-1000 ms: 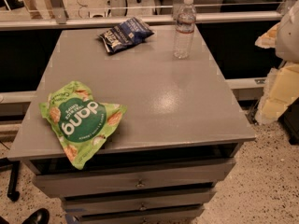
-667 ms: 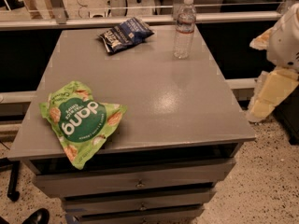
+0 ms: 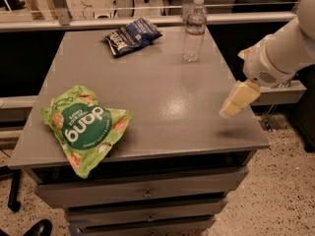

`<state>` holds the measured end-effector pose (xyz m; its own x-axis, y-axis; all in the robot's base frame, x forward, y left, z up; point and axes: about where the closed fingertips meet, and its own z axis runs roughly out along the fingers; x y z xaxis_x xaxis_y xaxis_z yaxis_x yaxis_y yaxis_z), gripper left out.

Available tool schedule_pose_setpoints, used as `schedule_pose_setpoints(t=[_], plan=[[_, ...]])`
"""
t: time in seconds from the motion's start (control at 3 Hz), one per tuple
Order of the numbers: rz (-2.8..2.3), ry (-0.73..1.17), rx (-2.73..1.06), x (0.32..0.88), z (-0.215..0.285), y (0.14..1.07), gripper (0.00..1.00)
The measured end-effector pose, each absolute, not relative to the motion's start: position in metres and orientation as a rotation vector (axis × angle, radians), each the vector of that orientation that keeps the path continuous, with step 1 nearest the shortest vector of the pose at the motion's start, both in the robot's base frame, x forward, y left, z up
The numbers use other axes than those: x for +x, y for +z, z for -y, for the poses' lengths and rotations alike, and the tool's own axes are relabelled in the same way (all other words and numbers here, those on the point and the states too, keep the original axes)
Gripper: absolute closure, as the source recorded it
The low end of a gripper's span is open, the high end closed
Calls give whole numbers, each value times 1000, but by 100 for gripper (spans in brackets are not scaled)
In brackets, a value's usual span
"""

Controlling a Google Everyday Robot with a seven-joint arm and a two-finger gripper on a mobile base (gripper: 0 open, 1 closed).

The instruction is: Knock water bottle over

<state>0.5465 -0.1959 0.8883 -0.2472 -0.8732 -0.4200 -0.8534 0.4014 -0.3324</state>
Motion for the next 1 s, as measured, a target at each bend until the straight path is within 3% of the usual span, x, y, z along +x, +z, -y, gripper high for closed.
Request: schedule_pose_setpoints(t=[1.0], plan=[[-1880,229,-1053,710,146,874,0]])
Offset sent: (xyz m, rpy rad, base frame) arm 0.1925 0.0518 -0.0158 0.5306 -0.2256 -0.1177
